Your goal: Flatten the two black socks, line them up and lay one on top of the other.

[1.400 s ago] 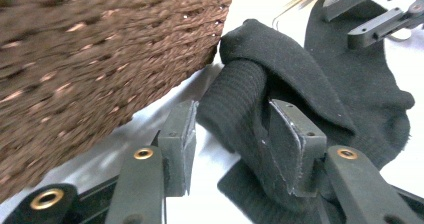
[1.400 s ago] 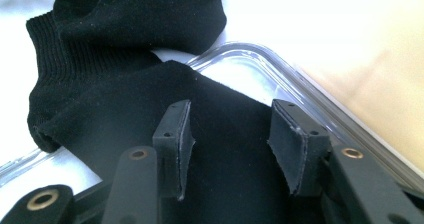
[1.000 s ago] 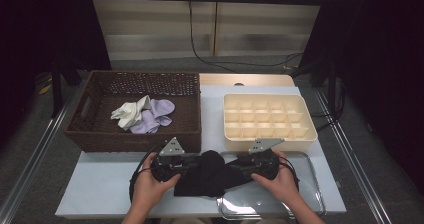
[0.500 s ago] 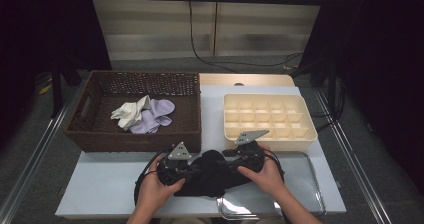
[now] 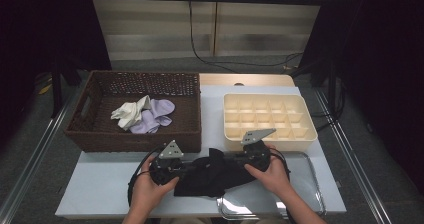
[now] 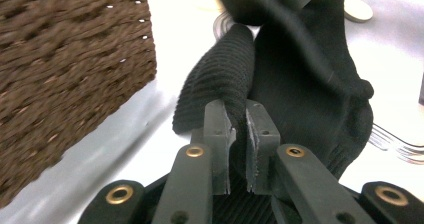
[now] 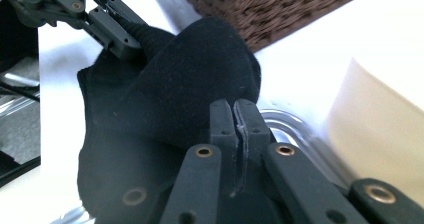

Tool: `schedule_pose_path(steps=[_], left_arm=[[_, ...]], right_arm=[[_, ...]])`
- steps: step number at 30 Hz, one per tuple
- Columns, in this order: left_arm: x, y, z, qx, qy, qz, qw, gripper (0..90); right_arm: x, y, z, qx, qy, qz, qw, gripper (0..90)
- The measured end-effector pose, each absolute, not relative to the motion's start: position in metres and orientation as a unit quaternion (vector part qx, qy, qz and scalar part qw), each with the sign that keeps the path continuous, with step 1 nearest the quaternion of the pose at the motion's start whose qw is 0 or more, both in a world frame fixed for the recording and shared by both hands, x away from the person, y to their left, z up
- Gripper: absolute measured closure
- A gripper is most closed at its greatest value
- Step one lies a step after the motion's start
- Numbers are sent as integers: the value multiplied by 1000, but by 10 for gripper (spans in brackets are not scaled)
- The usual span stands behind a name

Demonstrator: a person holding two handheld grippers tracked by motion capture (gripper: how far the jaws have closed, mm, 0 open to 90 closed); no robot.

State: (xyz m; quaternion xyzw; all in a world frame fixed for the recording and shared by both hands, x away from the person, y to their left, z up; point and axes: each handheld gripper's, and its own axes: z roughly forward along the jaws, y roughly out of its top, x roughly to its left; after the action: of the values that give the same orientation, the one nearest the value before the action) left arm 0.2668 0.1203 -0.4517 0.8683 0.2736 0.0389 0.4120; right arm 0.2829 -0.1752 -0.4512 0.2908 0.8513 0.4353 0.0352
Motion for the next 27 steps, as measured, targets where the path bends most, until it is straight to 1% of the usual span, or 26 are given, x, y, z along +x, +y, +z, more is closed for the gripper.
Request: schedule_pose_path(steps=[3,7,11,15,18,22,26,27], left_arm=[[265,122,-452,866,276,28,416,823],[261,118,-457,873,275,17,403,808],[262,118,-459,872,290,14,394,745],[268,127,-456,858,312,15,407,698],[273,132,-454,848,323,15,421,689],[277,134,-453,845,332,28,418,683],[279,128,-458,847,331,16,416,683],[279,126,-459,851,328,14,410,696]], right_arm=[[277,-189,-448,289,846,446,46,875],[266,-201,-455,277,852,441,56,868],[259,-208,-468,275,863,419,57,871],[256,-212,-476,279,865,414,56,873],[256,-214,-478,279,867,409,59,875],[256,-218,-481,286,865,409,58,887],[257,-221,-481,288,863,410,59,894],[257,-220,-481,288,864,409,58,892]])
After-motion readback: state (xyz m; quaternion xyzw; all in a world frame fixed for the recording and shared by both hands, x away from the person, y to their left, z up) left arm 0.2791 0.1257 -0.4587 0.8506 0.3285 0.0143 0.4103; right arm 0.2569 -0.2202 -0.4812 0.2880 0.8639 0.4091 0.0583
